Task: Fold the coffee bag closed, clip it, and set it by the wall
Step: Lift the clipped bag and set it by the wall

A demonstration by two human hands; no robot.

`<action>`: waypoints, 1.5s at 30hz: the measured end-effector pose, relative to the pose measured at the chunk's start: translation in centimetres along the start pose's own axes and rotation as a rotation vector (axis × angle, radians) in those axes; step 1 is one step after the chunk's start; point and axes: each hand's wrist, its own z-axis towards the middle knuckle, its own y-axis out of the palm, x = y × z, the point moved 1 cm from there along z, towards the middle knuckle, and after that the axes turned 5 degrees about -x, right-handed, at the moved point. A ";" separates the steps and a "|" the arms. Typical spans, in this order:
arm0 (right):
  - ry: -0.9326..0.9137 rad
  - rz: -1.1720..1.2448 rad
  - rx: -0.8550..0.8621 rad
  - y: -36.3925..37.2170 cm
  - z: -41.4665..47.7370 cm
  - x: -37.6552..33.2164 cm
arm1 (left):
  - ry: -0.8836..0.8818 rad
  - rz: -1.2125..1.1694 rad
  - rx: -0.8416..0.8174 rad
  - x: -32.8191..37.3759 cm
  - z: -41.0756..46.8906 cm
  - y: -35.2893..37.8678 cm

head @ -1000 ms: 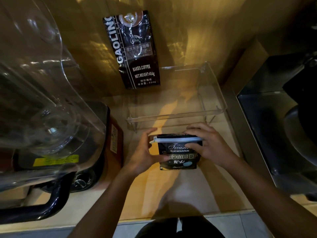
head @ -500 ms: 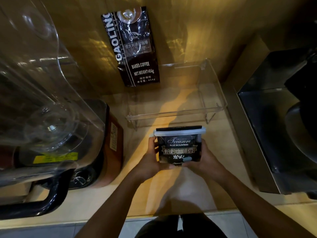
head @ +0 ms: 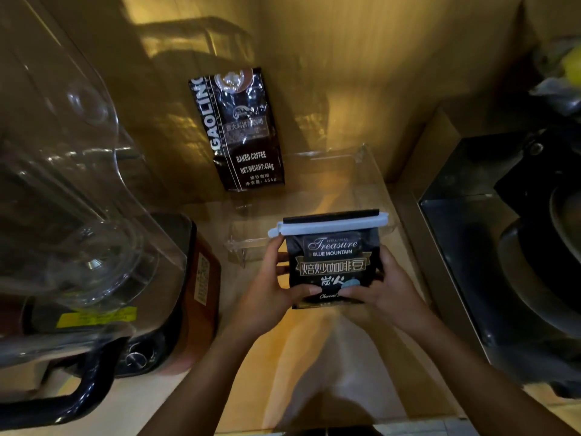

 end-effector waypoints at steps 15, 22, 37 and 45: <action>-0.244 -0.034 0.041 -5.5 8.8 -9.6 | 0.203 0.078 -0.029 11.1 10.3 -2.9; -0.214 -0.006 0.039 -6.0 14.5 -8.7 | 0.138 0.079 0.061 10.3 14.8 -2.7; -0.163 0.080 0.067 -5.8 18.6 -5.5 | -0.001 0.225 0.340 8.4 17.3 -0.6; -0.062 -0.087 0.124 -5.5 18.9 -5.9 | -0.044 0.308 0.394 8.9 17.5 0.1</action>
